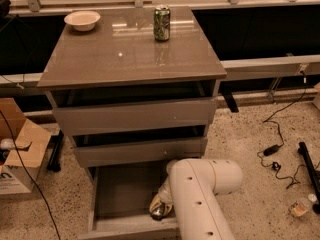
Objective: Pick redbull can from bottom drawer and place on counter
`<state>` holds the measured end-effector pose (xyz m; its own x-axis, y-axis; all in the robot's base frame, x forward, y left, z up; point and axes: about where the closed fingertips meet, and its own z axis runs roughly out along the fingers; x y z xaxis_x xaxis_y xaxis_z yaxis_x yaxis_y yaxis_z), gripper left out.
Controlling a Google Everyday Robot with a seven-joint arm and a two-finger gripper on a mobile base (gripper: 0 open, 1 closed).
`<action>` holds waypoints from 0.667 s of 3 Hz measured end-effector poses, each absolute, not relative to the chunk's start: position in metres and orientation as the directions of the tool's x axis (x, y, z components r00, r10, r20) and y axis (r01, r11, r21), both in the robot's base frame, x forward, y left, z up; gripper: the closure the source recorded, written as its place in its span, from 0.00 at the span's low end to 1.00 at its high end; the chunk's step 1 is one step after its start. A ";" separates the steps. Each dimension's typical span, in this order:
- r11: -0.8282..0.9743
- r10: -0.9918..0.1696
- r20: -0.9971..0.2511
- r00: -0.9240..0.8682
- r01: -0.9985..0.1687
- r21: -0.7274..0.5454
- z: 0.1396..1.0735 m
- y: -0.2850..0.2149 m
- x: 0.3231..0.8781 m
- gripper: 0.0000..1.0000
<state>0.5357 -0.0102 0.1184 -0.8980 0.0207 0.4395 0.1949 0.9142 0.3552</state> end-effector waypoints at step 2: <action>0.846 0.004 0.234 -0.972 0.128 0.517 0.216 -0.029 0.551 1.00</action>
Offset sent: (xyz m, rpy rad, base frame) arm 0.0025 -0.0620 0.3055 0.3233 -0.4673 -0.0241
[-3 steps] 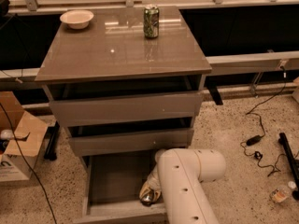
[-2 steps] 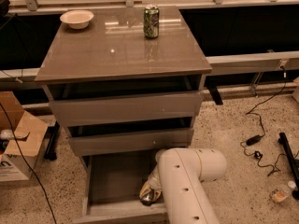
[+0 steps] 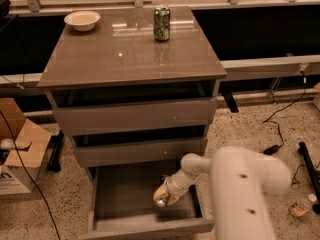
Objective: Pick redbull can from bottom drawer and place on counter
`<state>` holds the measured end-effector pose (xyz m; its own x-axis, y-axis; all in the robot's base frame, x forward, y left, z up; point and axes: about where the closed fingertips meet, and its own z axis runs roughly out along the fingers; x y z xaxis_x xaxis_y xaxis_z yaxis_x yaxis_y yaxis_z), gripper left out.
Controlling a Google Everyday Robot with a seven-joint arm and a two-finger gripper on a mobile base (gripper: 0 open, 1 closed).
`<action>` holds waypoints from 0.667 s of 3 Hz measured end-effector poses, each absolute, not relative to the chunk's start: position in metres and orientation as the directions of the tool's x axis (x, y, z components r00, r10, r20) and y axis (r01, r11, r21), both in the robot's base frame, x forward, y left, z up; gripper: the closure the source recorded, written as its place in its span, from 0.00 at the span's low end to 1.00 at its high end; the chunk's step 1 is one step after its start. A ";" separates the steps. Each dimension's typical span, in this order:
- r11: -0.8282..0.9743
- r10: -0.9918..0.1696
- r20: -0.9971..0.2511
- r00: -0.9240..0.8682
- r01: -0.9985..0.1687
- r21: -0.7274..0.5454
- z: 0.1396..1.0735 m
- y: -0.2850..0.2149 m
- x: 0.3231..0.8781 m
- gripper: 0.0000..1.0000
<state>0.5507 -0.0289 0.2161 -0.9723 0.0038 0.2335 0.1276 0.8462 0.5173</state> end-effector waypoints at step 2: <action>0.734 -0.115 -0.070 -0.991 -0.132 0.666 0.404 -0.062 0.504 1.00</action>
Offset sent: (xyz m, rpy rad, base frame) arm -0.0766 -0.1142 0.3731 0.2778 -0.5912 0.1479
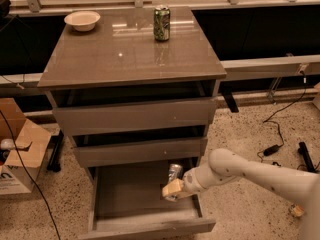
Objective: Pick redbull can from bottom drawer and place on counter
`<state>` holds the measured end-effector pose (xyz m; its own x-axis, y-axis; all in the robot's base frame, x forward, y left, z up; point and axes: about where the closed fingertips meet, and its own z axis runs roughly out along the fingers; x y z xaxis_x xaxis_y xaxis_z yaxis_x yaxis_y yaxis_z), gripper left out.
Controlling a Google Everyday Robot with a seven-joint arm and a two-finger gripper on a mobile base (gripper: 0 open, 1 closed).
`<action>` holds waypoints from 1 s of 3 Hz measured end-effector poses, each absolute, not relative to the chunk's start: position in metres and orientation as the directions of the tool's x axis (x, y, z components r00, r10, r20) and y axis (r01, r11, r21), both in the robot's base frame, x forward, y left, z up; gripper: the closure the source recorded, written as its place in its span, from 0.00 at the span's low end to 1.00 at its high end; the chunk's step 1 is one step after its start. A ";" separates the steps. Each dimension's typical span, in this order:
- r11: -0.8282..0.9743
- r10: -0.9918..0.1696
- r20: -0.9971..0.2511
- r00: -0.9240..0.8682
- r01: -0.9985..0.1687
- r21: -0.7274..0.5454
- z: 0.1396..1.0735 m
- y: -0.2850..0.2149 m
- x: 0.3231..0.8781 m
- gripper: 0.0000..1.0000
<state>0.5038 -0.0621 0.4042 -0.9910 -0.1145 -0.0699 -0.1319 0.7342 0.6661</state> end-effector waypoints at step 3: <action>0.675 -0.260 -0.644 -0.720 -0.612 0.412 0.684 -0.150 0.551 1.00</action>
Offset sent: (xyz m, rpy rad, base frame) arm 0.0369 -0.1110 0.3146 -0.0017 -0.7518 0.1706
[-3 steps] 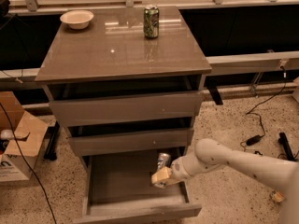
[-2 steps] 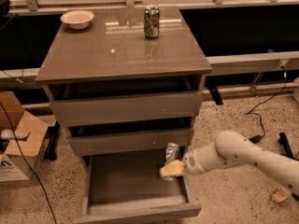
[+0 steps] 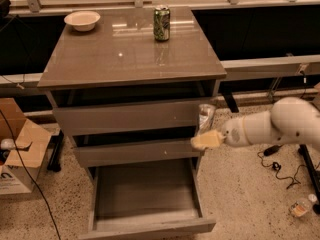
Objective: Pick redbull can from bottom drawer and place on counter
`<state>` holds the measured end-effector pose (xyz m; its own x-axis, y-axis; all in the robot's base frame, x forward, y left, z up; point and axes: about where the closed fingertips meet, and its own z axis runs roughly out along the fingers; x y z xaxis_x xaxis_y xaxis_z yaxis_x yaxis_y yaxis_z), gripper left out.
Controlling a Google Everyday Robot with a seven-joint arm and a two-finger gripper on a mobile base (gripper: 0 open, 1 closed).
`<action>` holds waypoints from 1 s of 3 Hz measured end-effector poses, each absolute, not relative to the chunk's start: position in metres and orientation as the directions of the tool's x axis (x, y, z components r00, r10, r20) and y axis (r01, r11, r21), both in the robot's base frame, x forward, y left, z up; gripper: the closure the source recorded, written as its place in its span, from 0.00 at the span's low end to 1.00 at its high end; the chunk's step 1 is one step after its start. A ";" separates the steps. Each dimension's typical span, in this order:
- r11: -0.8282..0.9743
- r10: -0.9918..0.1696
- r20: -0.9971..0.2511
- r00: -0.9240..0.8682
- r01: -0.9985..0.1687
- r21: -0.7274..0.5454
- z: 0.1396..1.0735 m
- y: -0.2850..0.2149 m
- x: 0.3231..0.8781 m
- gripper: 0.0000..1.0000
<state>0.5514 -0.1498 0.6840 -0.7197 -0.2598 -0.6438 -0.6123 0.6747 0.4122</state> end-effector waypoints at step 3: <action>0.712 -0.224 -0.795 -0.563 -0.652 0.261 0.828 -0.176 0.620 1.00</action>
Offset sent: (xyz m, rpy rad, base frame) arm 0.0454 -0.0117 0.0981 -0.0151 -0.1548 -0.0197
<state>0.6203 -0.1759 0.8275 -0.5633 -0.2240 -0.7953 -0.6518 0.7120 0.2611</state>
